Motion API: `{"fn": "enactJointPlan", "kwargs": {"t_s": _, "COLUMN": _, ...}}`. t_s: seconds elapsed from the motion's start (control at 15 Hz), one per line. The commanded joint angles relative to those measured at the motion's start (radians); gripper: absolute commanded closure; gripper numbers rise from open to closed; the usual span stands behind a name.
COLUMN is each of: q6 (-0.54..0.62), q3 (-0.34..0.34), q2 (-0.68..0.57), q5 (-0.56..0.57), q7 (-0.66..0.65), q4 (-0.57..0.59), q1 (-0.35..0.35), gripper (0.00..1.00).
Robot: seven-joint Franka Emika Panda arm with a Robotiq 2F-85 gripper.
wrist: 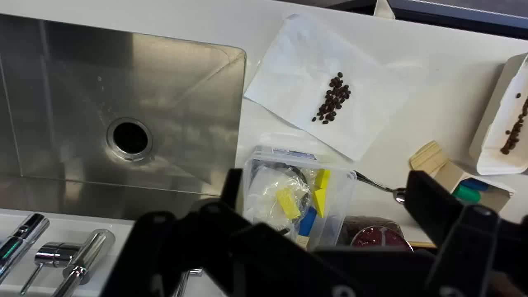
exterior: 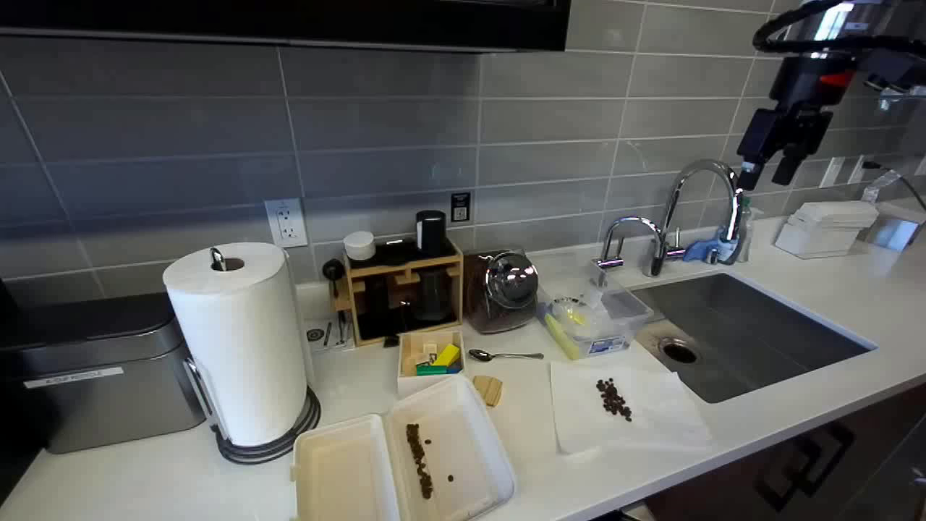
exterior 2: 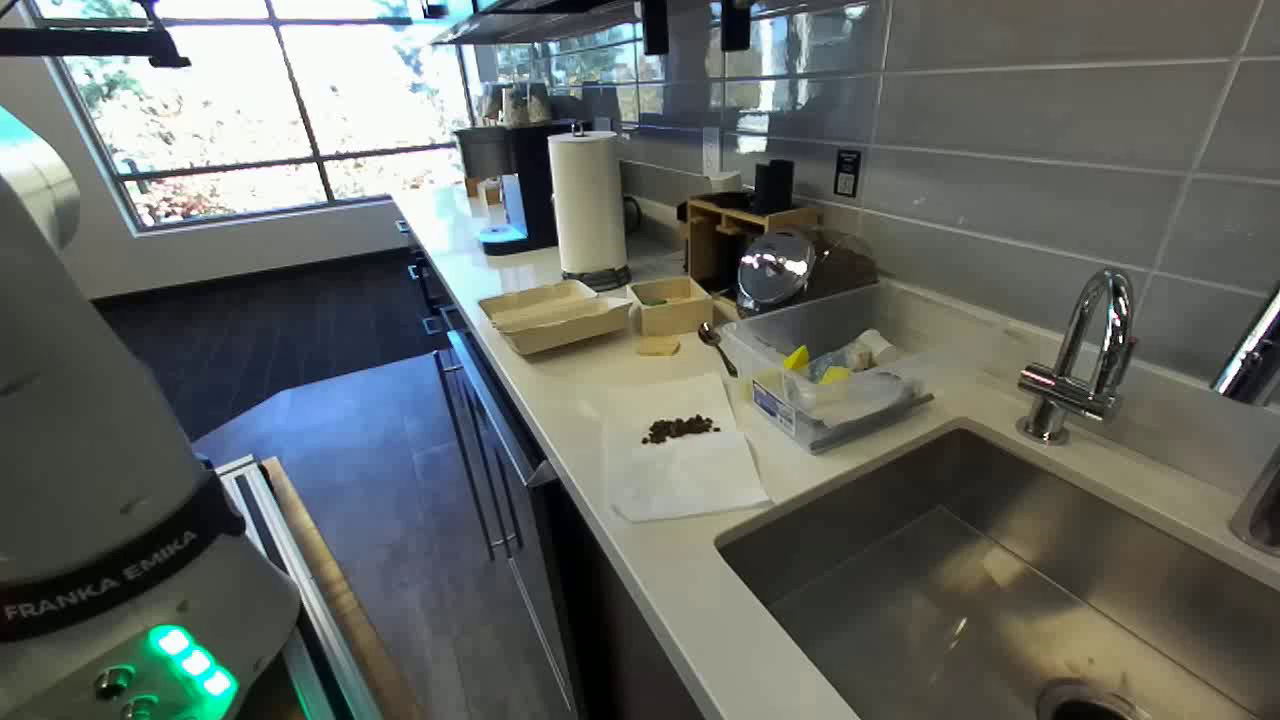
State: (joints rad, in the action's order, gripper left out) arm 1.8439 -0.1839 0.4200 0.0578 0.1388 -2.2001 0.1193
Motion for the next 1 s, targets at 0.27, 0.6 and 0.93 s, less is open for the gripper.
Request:
{"fn": "enactJointPlan", "kwargs": {"t_s": 0.27, "q6": -0.002, "q3": 0.004, "q2": -0.001, "q5": -0.002, "q7": 0.002, "q4": 0.002, "q1": 0.005, "gripper": 0.00}}
{"fn": "enactJointPlan", "kwargs": {"t_s": 0.6, "q6": -0.002, "q3": 0.004, "q2": -0.001, "q5": -0.002, "q7": 0.002, "q4": 0.002, "q1": 0.005, "gripper": 0.00}}
{"fn": "enactJointPlan", "kwargs": {"t_s": 0.93, "q6": 0.011, "q3": -0.028, "q2": 0.004, "q5": -0.072, "q7": 0.045, "q4": -0.023, "q1": -0.007, "gripper": 0.00}}
